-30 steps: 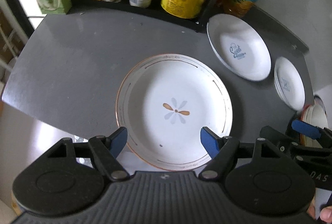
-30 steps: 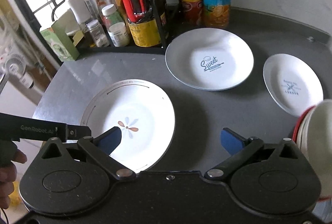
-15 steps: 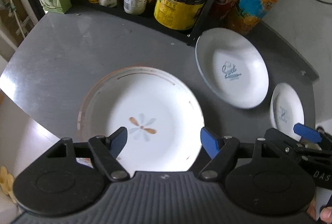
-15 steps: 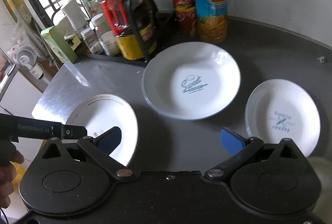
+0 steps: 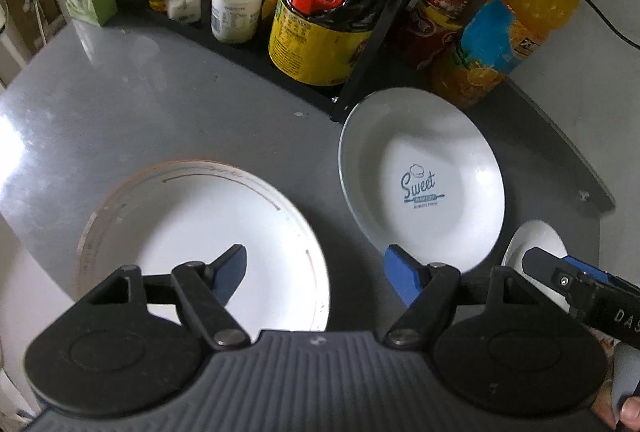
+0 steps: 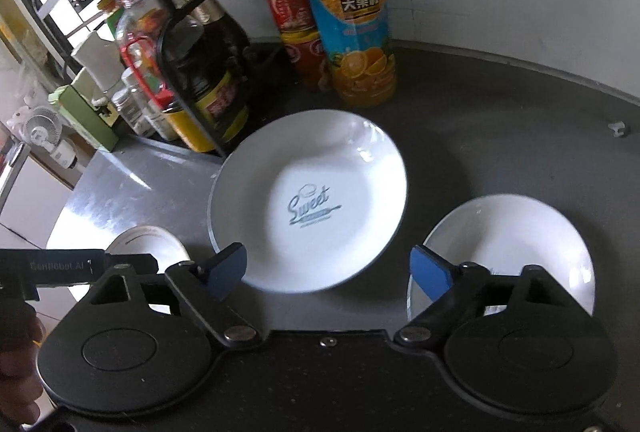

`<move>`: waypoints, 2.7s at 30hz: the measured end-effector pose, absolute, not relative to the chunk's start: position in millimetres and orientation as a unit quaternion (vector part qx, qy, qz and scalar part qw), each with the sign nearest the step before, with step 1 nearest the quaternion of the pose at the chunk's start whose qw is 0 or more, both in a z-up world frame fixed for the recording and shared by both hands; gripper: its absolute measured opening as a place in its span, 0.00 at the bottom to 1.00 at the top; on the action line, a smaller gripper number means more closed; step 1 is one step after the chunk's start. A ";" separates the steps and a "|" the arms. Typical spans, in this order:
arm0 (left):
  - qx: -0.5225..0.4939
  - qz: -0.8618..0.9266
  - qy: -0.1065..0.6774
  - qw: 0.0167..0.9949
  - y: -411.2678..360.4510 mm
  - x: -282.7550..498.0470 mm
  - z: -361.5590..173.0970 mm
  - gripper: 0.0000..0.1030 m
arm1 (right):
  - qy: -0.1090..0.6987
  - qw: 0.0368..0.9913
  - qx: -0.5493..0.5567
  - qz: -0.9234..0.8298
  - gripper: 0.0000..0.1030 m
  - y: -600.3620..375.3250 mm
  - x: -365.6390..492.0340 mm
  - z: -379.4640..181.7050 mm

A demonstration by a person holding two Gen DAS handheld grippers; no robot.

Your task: Organize plates and bowls

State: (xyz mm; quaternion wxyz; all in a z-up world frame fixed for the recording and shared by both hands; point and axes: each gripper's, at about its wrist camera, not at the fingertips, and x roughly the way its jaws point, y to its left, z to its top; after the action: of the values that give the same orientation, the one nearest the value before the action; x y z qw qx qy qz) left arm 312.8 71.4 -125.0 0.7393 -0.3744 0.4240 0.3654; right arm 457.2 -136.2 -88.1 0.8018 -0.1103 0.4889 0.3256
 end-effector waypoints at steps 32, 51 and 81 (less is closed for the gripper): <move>-0.506 0.368 0.373 0.685 130.3 360.9 -208.0 0.13 | 0.598 0.755 -0.010 0.271 0.21 -143.6 577.8 -179.0; -0.504 0.334 0.369 0.705 138.1 363.1 -210.2 0.09 | 0.595 0.754 0.028 0.277 0.11 -147.4 573.3 -183.1; -0.486 0.248 0.373 0.751 140.6 275.7 -151.5 0.02 | 0.545 0.798 0.117 0.229 0.06 -161.9 446.4 -127.3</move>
State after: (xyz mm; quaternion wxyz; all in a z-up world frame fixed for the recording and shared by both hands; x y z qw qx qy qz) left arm 275.7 140.6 -151.5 0.7506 -0.4861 0.3727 0.2477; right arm 446.4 -161.9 -127.3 0.7980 0.1167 0.5451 0.2291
